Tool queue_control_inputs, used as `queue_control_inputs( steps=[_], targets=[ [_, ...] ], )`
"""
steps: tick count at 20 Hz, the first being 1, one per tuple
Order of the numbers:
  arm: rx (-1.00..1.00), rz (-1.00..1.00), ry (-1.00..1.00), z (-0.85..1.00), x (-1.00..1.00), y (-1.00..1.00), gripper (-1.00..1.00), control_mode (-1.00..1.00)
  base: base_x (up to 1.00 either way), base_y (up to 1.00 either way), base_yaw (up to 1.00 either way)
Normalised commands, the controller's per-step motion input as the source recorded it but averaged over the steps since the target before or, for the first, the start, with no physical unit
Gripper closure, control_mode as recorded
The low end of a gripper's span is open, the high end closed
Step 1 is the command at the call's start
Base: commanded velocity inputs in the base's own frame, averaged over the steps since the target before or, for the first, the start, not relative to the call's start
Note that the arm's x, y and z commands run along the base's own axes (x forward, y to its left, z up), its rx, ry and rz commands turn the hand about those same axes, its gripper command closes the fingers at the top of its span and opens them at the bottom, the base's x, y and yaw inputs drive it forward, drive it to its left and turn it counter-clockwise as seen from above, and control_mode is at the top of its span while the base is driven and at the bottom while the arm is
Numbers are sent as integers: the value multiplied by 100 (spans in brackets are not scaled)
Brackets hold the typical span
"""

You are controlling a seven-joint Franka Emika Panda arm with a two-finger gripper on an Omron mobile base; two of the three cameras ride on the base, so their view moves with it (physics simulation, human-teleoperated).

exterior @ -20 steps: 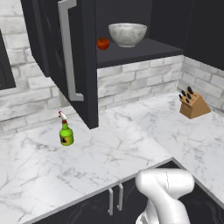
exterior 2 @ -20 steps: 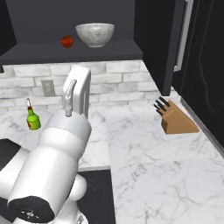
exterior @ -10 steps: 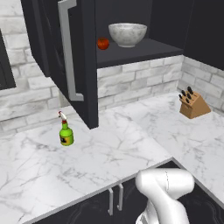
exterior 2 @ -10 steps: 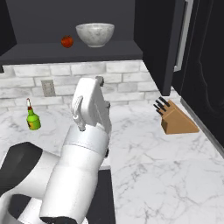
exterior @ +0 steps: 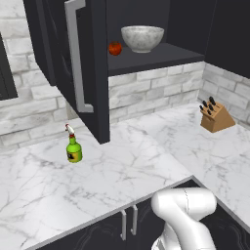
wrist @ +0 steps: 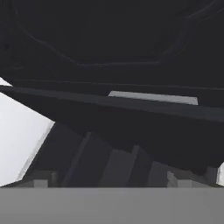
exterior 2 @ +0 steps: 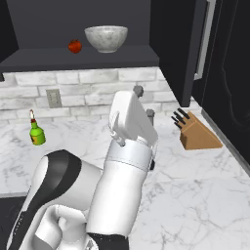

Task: Pick the mug and place it in the sink. Pick the bowl and place it in the open cabinet and then close the cabinet.

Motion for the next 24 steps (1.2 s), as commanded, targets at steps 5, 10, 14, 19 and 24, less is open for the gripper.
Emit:
queue_control_inputs(
  steps=[5,10,14,19,24],
  targets=[
    [-5,-7,6,0,26,-43,-100,-100,0,0,0],
    [-1,0,16,0,44,-14,-100,-100,0,0,0],
    [0,3,35,0,51,-8,-100,-100,0,0,0],
    [0,0,40,3,23,-27,-100,-100,0,0,0],
    [0,0,29,12,0,-55,-100,-100,0,0,0]
  ],
)
